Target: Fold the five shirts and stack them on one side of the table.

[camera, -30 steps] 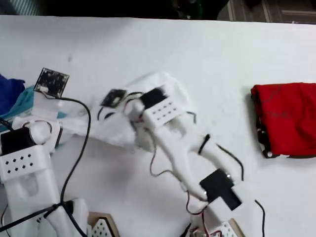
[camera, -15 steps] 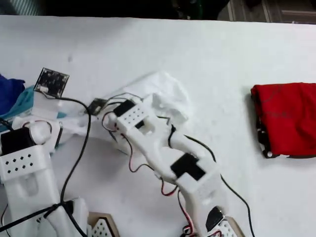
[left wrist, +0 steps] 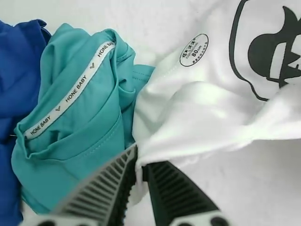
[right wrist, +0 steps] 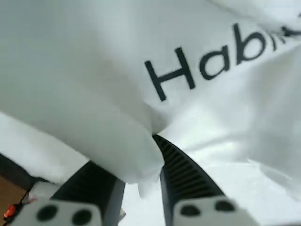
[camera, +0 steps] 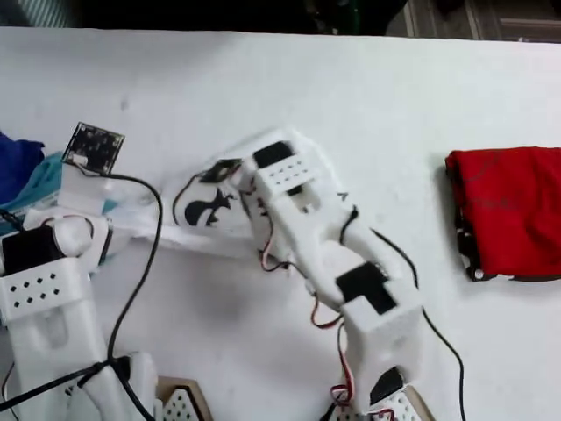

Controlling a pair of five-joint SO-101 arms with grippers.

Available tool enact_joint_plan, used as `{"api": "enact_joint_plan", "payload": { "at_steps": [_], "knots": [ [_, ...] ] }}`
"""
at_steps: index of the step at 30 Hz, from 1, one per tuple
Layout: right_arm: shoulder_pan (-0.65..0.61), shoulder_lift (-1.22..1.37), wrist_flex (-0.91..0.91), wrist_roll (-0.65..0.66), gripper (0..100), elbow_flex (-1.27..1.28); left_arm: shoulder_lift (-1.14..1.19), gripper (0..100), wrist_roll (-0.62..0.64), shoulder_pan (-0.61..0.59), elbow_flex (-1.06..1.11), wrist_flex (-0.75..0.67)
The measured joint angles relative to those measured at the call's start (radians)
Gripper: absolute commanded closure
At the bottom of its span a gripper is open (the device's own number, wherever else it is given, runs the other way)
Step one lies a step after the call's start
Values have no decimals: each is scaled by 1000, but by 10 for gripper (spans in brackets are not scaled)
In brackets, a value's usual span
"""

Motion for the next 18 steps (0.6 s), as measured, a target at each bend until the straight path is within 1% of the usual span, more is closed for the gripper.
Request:
{"api": "enact_joint_plan", "payload": {
  "at_steps": [3, 5, 6, 7, 11, 12, 13, 15, 18],
  "knots": [
    [35, -77, 34, 63, 977, 29, 0, 977, 0, 0, 0, 0],
    [44, -126, 38, 103, 954, 84, 0, 977, 0, 2, 0, 0],
    [43, -144, 38, 110, 913, 120, 0, 977, 0, 2, 0, 0],
    [40, -161, 38, 110, 851, 153, 0, 977, 0, 2, 0, 0],
    [34, -253, 41, 31, 560, 261, 0, 977, 0, 2, 0, 0],
    [37, -288, 41, 5, 506, 285, 0, 977, 0, 0, 0, 0],
    [37, -333, 43, -14, 475, 305, 0, 977, 0, 0, 0, 0],
    [28, -422, 43, -18, 489, 345, 0, 977, 0, 0, 0, 0],
    [26, -514, 43, -23, 581, 359, 0, 977, 0, 0, 0, 0]
  ]
}}
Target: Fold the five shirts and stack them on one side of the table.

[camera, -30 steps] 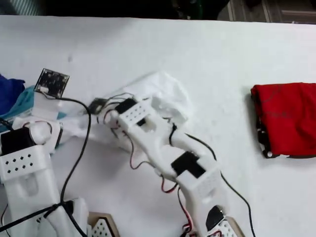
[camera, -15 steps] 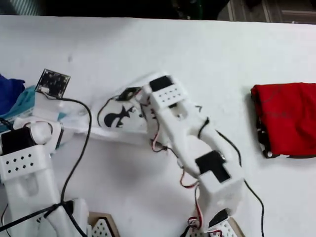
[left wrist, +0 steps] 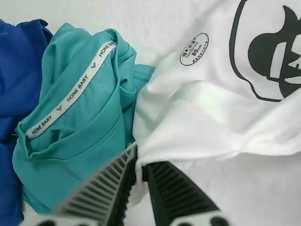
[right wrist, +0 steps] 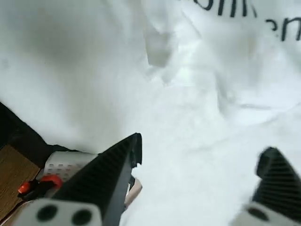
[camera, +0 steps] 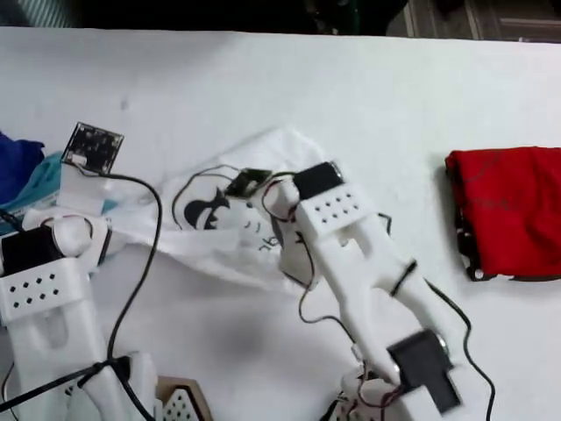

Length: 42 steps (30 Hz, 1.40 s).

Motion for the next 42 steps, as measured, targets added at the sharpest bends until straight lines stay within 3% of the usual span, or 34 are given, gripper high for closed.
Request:
{"api": "enact_joint_plan", "payload": {
  "at_steps": [4, 8, 12, 17, 25, 32, 39, 42],
  "knots": [
    [0, -20, -12, 0, 755, 5, 0, 977, 0, 0, 0, 0],
    [0, 29, -170, -2, 985, 5, 0, 977, 0, 0, 0, 0],
    [-3, 149, -301, -3, 851, 2, 0, 977, 0, 0, 0, 0],
    [-60, 238, -157, -117, 687, -126, 0, 977, 0, 0, 0, 0],
    [-91, 298, -8, -152, 690, -324, 0, 977, 0, 0, 0, 0],
    [-180, 376, -6, -164, 690, -305, 0, 977, 0, 0, 0, 0],
    [-178, 491, -37, -210, 694, -305, 0, 977, 0, 0, 0, 0],
    [-181, 517, -52, -210, 762, -305, 0, 977, 0, 0, 0, 0]
  ]
}}
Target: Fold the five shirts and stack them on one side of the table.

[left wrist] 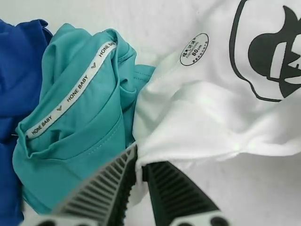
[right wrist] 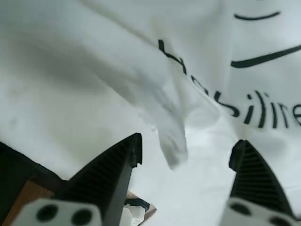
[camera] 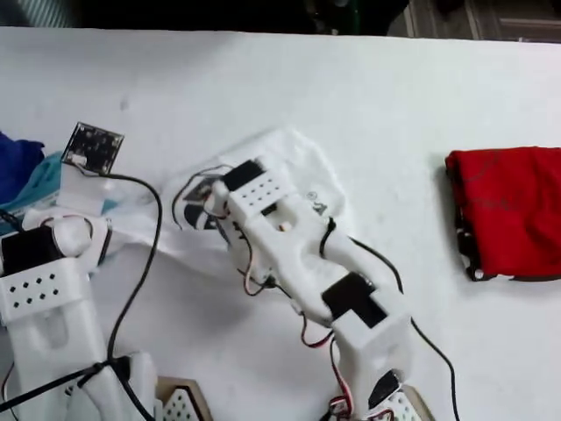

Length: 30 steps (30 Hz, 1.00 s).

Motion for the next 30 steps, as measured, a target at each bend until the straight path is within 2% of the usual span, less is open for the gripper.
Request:
{"api": "enact_joint_plan", "payload": {
  "at_steps": [6, 14, 18, 23, 28, 30],
  "knots": [
    [3, 2, -29, 0, 933, 0, 0, 977, 0, 0, 0, 0],
    [3, 2, -29, 0, 980, 0, 0, 977, 0, 0, 0, 0],
    [3, -12, -23, 44, 980, 0, 0, 977, 0, 0, 0, 0],
    [41, -147, 41, 130, 980, -51, 0, 977, 0, 0, -2, 0],
    [138, -333, 55, 218, 981, -55, 0, 977, -3, 8, -71, 9],
    [176, -405, 60, 247, 981, -55, 0, 977, -41, 31, -109, 46]
  ]
}}
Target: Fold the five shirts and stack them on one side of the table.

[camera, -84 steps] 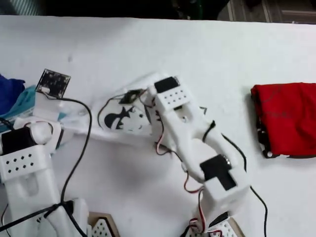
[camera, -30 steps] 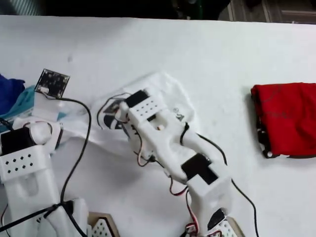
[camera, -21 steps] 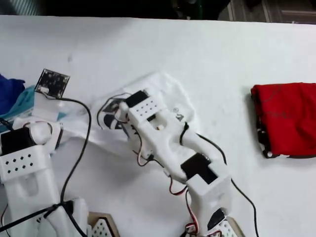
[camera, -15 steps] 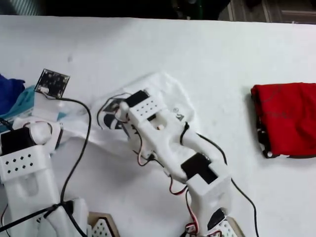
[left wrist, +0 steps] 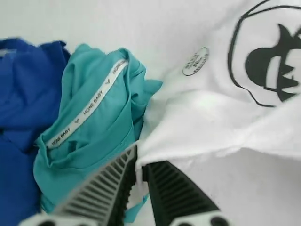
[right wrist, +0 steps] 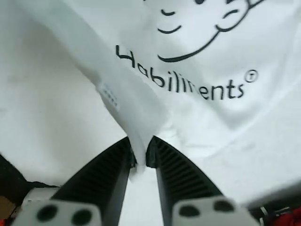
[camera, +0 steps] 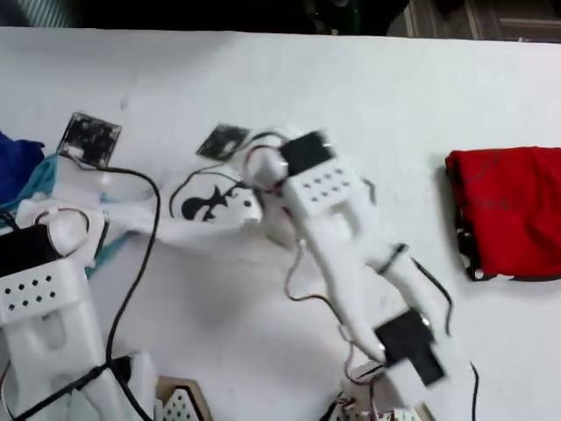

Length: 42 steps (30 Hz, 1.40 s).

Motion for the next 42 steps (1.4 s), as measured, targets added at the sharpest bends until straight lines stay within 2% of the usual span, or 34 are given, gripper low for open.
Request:
{"api": "enact_joint_plan", "payload": {
  "at_steps": [6, 11, 12, 17, 22, 27, 30, 35, 42],
  "knots": [
    [121, -184, 6, 32, 981, 84, 0, 971, -60, 110, -52, 84],
    [238, -264, 8, 57, 981, 95, 0, 795, -66, 221, -41, 109],
    [262, -265, 0, 63, 981, 97, 0, 785, -66, 245, -29, 115],
    [358, -249, -58, 75, 981, 97, 0, 788, -66, 333, 0, 153],
    [384, -172, -121, 75, 980, 97, 0, 788, -71, 344, -81, 255],
    [387, -110, -195, 60, 980, 97, -2, 793, -180, 344, -106, 370],
    [387, -86, -227, 37, 980, 97, -2, 793, -253, 330, -29, 362],
    [387, -66, -236, 17, 980, 97, -2, 788, -379, 296, 172, 273],
    [387, -66, -236, 17, 980, 97, -2, 788, -427, 296, 388, 150]
  ]
}}
